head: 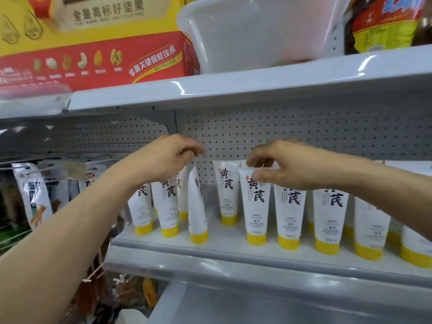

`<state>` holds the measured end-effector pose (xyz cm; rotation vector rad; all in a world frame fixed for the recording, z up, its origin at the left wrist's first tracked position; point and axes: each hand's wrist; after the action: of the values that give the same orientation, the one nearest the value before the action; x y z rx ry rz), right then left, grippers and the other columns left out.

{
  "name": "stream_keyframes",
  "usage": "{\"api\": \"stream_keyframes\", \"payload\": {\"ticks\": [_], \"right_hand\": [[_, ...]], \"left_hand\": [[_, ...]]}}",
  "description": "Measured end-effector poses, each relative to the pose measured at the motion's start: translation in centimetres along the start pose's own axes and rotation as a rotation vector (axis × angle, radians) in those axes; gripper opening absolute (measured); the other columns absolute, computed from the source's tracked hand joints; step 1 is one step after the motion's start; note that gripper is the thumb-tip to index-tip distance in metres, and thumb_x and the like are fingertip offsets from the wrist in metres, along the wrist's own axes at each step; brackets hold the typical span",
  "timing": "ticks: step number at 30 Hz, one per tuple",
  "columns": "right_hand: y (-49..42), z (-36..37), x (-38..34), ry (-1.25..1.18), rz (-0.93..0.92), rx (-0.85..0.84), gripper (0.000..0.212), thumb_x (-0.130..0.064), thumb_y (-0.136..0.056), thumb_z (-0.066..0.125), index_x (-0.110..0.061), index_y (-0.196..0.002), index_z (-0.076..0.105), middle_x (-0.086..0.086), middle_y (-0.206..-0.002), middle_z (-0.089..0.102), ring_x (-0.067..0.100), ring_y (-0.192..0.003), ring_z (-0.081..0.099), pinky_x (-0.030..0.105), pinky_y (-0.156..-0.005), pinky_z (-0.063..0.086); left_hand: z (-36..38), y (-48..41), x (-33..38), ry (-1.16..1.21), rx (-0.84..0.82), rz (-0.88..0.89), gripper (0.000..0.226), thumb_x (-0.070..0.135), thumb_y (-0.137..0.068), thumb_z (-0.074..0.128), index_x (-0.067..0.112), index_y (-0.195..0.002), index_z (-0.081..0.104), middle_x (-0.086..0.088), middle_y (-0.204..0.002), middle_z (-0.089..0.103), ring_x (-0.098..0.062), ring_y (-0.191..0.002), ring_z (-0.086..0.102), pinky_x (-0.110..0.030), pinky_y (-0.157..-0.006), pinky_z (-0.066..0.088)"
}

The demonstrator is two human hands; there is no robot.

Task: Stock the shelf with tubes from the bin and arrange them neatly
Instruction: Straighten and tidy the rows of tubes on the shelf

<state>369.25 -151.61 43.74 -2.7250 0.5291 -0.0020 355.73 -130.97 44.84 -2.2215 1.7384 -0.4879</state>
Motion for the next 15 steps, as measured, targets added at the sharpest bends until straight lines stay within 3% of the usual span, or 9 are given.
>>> {"api": "stream_keyframes", "payload": {"ticks": [1,3,5,8,10,12,15], "right_hand": [[-0.2,0.0,-0.1,0.016,0.009,-0.005,0.034,-0.042,-0.092,0.058,-0.028,-0.124,0.059,-0.013,-0.115,0.063,0.006,-0.100,0.060,0.027,-0.090,0.049],[-0.8,0.2,-0.3,0.036,0.034,-0.021,0.037,-0.044,-0.092,0.057,-0.027,-0.124,0.059,-0.010,-0.117,0.064,0.009,-0.102,0.061,0.033,-0.093,0.051],[-1.4,0.5,-0.6,0.056,0.064,-0.043,0.037,-0.046,-0.091,0.057,-0.026,-0.123,0.059,-0.009,-0.118,0.064,0.011,-0.102,0.061,0.035,-0.091,0.052],[-2.1,1.0,-1.1,0.078,0.086,-0.079,0.027,-0.046,-0.091,0.056,-0.028,-0.110,0.062,-0.009,-0.108,0.066,0.012,-0.093,0.062,0.036,-0.082,0.054],[-2.4,1.4,-1.3,0.072,0.090,-0.111,0.021,-0.043,-0.090,0.057,-0.026,-0.102,0.062,-0.007,-0.100,0.066,0.014,-0.087,0.062,0.040,-0.078,0.054],[-2.7,1.7,-1.4,0.083,0.100,-0.134,0.017,-0.040,-0.090,0.059,-0.024,-0.094,0.062,-0.004,-0.094,0.065,0.017,-0.083,0.062,0.043,-0.076,0.054],[-3.0,1.7,-1.3,0.082,0.118,-0.151,0.017,-0.037,-0.088,0.060,-0.021,-0.082,0.058,-0.002,-0.086,0.064,0.019,-0.079,0.062,0.044,-0.073,0.053]], "left_hand": [[0.2,-0.3,0.0,-0.018,0.060,-0.015,0.028,0.032,-0.101,0.043,0.028,-0.119,0.064,0.002,-0.118,0.068,-0.017,-0.103,0.062,-0.031,-0.093,0.048],[0.9,-0.7,0.2,-0.103,0.092,-0.089,0.051,0.062,-0.092,0.041,0.021,-0.104,0.068,-0.003,-0.094,0.071,-0.019,-0.082,0.064,-0.035,-0.079,0.053],[2.0,-0.9,0.7,-0.183,0.019,-0.147,0.064,0.073,-0.082,0.047,0.014,-0.095,0.067,-0.004,-0.079,0.068,-0.019,-0.071,0.063,-0.032,-0.066,0.051],[3.1,-1.4,0.7,-0.230,-0.052,-0.110,0.047,0.052,-0.081,0.067,0.013,-0.106,0.061,-0.006,-0.095,0.062,-0.014,-0.060,0.053,-0.028,-0.051,0.045],[3.3,-1.8,0.1,-0.154,-0.056,-0.064,0.037,0.041,-0.081,0.071,0.015,-0.106,0.062,-0.003,-0.104,0.063,-0.016,-0.064,0.061,-0.030,-0.051,0.053],[3.6,-2.4,-0.5,0.050,-0.081,-0.025,0.036,0.035,-0.079,0.075,0.023,-0.111,0.064,0.004,-0.108,0.064,-0.016,-0.066,0.068,-0.030,-0.052,0.057],[4.5,-3.3,-0.9,0.409,-0.116,0.030,0.026,0.022,-0.076,0.080,0.021,-0.100,0.070,0.004,-0.099,0.072,-0.018,-0.071,0.073,-0.036,-0.062,0.061]]}}
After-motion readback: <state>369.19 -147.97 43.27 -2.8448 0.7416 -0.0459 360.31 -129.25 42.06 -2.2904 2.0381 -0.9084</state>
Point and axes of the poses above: each hand's wrist, its own y-axis away from the middle knuckle, its own z-axis out of the palm, x = y × z
